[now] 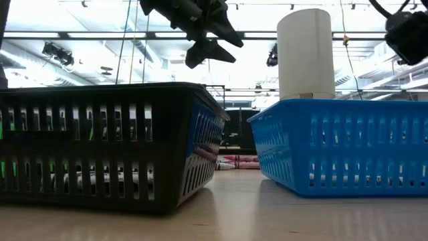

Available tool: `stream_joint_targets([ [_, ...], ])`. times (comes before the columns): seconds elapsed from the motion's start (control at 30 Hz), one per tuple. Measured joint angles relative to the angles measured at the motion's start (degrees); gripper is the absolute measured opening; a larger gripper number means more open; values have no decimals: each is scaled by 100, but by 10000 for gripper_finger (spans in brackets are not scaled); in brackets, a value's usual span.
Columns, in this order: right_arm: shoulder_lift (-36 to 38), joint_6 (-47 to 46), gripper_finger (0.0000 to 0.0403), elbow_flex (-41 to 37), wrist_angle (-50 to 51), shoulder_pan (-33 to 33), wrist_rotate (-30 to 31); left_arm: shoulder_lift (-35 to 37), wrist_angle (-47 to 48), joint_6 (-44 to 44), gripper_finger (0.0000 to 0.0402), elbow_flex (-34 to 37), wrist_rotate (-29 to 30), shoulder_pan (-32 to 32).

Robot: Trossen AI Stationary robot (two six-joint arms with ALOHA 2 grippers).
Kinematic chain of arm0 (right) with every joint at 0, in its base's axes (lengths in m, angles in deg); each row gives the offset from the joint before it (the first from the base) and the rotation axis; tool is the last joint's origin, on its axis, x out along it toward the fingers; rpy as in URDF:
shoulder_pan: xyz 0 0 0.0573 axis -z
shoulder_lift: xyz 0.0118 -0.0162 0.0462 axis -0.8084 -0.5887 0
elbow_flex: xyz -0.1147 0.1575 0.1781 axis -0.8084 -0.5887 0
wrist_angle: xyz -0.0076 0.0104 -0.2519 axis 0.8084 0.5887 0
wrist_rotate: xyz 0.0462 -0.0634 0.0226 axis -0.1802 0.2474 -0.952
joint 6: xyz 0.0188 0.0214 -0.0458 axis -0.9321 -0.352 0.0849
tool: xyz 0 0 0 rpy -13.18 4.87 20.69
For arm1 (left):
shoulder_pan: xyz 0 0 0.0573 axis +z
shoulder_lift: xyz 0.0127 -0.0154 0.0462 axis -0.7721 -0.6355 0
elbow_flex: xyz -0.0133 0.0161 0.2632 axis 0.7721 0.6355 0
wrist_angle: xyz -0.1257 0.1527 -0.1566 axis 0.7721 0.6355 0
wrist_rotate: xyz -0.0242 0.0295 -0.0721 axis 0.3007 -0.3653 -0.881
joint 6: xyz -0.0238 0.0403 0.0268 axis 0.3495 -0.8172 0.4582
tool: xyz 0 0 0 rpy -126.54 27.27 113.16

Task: Sort crayons
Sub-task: Put the red crayon into the right blue basket, then put the black crayon into the left blue basket

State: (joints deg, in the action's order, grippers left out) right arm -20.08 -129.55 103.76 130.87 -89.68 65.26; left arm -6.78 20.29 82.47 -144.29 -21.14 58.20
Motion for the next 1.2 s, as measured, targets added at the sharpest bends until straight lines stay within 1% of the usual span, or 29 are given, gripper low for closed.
stream_joint_targets([
  [0.1,0,-74,98,-66,4,-61,-136,2,171,-141,203,0,1,-17],
  [0.23,0,152,122,-15,59,20,-301,-16,532,-860,203,100,4,-156],
  [0.3,2,282,124,138,181,156,-245,-22,627,-1081,203,311,2,-244],
  [0.4,0,519,121,410,525,395,-78,-32,506,-1201,203,729,1,-358],
  [0.57,0,976,119,843,1021,806,66,-33,455,-1042,203,1295,-244,-407],
  [0.67,0,1312,119,993,1099,1073,274,-33,470,-1026,203,1582,-232,-404],
  [0.73,-14,1578,118,1025,1057,1258,524,-33,396,-1028,203,1773,-94,-404],
  [0.83,-17,1930,118,1027,943,1540,957,-35,63,-1140,203,2148,139,-404],
  [0.97,-17,2261,118,1027,715,1882,1570,-37,-800,-1351,203,2672,177,-404],
  [1.03,-17,2412,118,1027,478,2027,1843,-37,-1220,-1400,203,2916,299,-404],
  [1.13,-17,2620,118,1027,99,2207,2082,-37,-1824,-1503,203,3145,485,-404],
  [1.2,-17,2736,118,1027,-73,2302,2143,-37,-2066,-1550,203,3240,548,-402],
])
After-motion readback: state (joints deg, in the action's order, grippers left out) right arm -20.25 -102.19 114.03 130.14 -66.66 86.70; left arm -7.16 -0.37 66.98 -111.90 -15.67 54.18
